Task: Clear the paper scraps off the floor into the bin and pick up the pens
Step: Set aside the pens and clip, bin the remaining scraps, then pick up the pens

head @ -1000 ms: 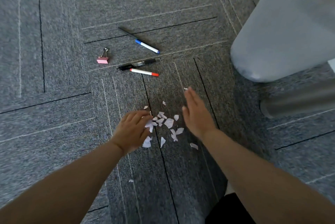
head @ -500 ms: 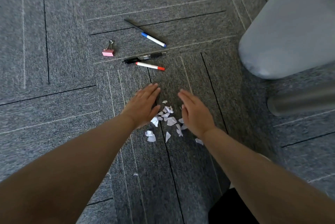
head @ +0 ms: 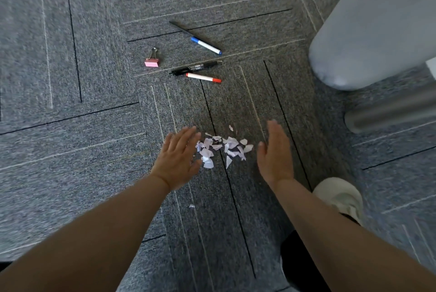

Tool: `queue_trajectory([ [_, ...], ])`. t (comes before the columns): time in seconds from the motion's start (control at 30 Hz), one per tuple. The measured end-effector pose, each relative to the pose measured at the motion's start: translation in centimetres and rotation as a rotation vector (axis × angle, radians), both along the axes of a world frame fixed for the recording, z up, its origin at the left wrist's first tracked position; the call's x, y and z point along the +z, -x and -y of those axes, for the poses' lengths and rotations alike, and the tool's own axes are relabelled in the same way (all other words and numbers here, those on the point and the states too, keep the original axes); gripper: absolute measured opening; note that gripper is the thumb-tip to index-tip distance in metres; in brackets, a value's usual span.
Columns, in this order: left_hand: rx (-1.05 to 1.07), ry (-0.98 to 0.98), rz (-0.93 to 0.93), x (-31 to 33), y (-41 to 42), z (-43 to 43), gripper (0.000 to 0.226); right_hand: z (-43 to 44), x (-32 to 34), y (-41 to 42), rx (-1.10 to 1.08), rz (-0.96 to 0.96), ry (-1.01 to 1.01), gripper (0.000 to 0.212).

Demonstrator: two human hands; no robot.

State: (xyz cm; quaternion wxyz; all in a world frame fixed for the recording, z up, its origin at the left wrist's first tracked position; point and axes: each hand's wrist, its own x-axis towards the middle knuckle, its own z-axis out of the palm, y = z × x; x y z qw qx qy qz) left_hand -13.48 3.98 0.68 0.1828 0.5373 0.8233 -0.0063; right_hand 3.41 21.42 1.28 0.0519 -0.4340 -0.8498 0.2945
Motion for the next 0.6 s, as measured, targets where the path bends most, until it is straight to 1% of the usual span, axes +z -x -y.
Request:
queue_trajectory([
  [0.07, -0.007, 0.062, 0.039, -0.2, -0.7, 0.9, 0.088, 0.4, -0.8, -1.8, -0.171, 0.178, 0.063, 0.06],
  [0.13, -0.063, 0.103, 0.048, -0.8, -1.7, 1.8, 0.102, 1.3, -1.3, -2.9, -0.297, 0.266, 0.137, 0.063],
  [0.2, -0.117, 0.099, 0.012, -1.7, -3.1, 2.9, 0.114, 2.4, -1.8, -3.0, -0.307, 0.28, 0.151, 0.065],
  [0.27, -0.139, 0.094, -0.014, -2.5, -4.3, 4.0, 0.118, 3.8, -2.3, -2.4, -0.244, 0.261, 0.15, 0.065],
  [0.37, -0.137, 0.078, -0.03, -3.3, -5.1, 4.7, 0.115, 5.8, -2.7, -0.8, -0.054, 0.17, 0.146, 0.065],
  [0.47, -0.063, 0.083, -0.076, -3.2, -4.3, 3.7, 0.093, 6.7, -2.4, 0.9, 0.191, 0.004, 0.17, 0.06],
  [0.53, 0.033, 0.092, -0.097, -2.6, -3.2, 2.7, 0.081, 6.6, -1.9, 1.4, 0.218, -0.098, 0.159, 0.057],
  [0.6, 0.135, 0.1, -0.072, -1.9, -2.2, 2.1, 0.077, 6.1, -1.8, 1.2, 0.116, -0.136, 0.078, 0.058],
])
